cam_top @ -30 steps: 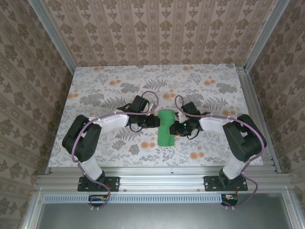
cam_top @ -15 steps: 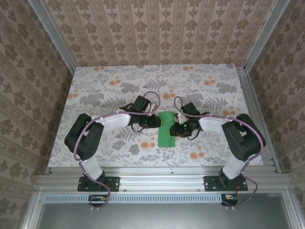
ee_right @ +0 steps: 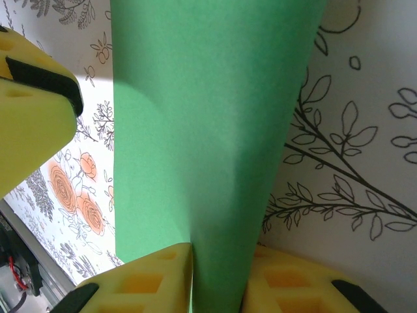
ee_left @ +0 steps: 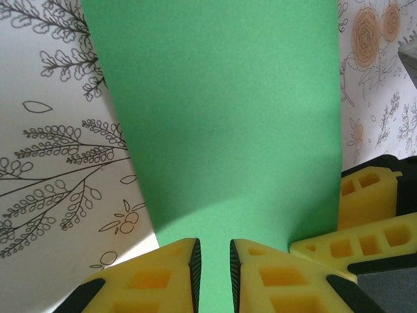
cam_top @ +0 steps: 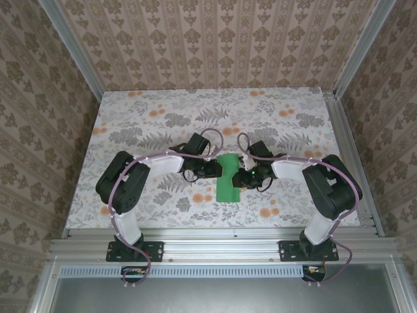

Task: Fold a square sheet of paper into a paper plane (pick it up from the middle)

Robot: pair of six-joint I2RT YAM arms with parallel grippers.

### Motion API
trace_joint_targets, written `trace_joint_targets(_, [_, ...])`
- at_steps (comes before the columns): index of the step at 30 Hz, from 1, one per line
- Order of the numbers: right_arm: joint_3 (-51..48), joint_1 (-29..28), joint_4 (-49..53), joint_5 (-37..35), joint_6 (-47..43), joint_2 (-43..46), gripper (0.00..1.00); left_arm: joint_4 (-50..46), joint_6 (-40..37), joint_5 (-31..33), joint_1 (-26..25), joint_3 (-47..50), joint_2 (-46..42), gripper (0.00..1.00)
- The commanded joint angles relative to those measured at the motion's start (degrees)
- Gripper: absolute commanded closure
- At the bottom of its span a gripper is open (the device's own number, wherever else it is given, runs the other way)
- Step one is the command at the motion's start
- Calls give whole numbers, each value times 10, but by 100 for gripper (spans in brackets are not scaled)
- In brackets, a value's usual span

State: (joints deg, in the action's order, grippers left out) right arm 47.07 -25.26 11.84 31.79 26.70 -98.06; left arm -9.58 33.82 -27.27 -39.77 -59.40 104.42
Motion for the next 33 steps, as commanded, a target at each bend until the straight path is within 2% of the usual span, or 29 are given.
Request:
trace_joint_targets(1, [1,4,7,15,-15,-11,74,2,-4,-8,-3,-13,0,78])
trace_joint_targets(33, [-3,8,5,48,-16,-8,79,-7,17,9,-17,44,-69,82])
